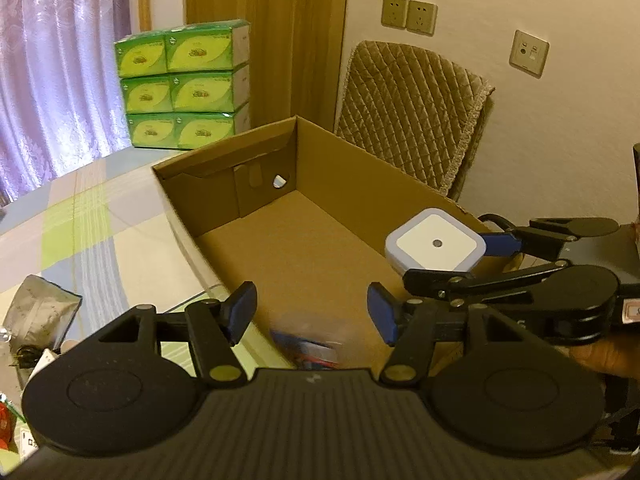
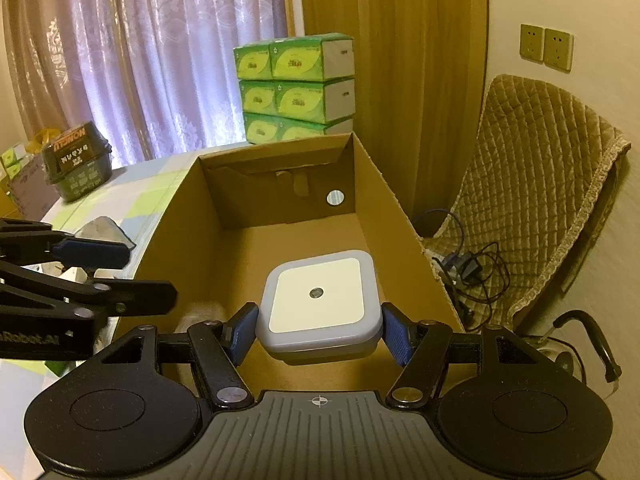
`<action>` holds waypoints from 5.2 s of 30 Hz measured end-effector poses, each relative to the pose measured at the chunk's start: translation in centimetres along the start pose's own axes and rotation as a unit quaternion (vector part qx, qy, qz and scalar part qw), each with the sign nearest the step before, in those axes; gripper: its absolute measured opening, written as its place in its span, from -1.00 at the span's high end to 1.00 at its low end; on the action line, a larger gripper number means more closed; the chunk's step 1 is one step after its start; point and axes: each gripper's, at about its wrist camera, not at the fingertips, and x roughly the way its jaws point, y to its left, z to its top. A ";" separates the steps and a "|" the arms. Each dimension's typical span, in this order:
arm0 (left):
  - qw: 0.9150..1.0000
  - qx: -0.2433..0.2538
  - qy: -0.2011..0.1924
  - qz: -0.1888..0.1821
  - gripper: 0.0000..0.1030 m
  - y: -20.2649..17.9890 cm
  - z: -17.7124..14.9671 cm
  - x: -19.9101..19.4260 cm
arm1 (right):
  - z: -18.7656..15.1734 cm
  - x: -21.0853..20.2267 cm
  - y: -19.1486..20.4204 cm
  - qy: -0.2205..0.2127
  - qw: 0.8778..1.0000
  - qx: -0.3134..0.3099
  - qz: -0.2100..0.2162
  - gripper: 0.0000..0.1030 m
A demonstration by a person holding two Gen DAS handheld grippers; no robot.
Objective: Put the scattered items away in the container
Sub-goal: 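Carry the night-light and clear tray with both tools into the cardboard box, then open both tools to drop the night-light and tray into the box, then move both tools back toward the medicine boxes on the table, then grasp the white medicine box with the right tool while the left tool approaches the green box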
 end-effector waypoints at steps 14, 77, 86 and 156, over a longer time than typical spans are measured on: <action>0.998 -0.039 -0.012 0.043 -0.32 2.8 -2.7 -4.0 | 0.4 -0.2 1.4 -0.013 1.000 -0.011 0.026 -0.32; 0.972 -0.140 0.032 0.184 -0.97 15.1 -21.1 -18.4 | -3.4 -0.6 24.2 0.027 0.969 -0.180 0.168 -1.00; 0.977 -0.115 0.047 0.175 -0.97 17.2 -21.3 -15.8 | -3.1 3.9 25.3 0.043 0.963 -0.199 0.177 -1.00; 0.985 0.123 0.112 0.039 -0.81 18.1 -18.1 -2.4 | -1.9 11.6 21.9 0.115 0.969 -0.135 0.169 -0.45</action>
